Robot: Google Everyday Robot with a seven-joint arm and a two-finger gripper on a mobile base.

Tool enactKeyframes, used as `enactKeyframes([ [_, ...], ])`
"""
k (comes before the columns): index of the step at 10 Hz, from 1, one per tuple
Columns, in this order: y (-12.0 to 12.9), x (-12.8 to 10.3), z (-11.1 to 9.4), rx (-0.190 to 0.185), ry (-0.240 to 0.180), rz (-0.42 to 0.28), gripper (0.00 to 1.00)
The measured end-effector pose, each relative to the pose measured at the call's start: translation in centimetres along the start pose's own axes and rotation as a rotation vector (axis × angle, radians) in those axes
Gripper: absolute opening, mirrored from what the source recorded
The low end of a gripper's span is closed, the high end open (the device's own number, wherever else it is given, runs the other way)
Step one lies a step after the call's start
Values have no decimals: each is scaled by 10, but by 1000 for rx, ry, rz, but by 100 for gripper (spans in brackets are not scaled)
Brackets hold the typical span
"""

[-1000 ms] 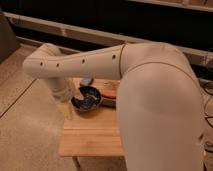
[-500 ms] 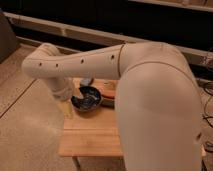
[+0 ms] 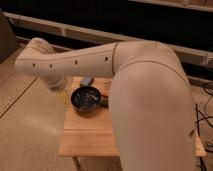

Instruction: Place the eraser in the ceramic cup

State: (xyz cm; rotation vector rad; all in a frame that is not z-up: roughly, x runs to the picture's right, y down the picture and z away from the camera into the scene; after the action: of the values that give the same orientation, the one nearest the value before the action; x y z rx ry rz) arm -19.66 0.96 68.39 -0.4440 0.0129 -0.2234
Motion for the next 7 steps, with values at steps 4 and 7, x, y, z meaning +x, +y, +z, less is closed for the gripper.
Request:
enactKeyframes([
  [4, -5, -10, -5, 46, -348, -63, 65],
  [7, 10, 26, 3, -21, -515, 57, 65],
])
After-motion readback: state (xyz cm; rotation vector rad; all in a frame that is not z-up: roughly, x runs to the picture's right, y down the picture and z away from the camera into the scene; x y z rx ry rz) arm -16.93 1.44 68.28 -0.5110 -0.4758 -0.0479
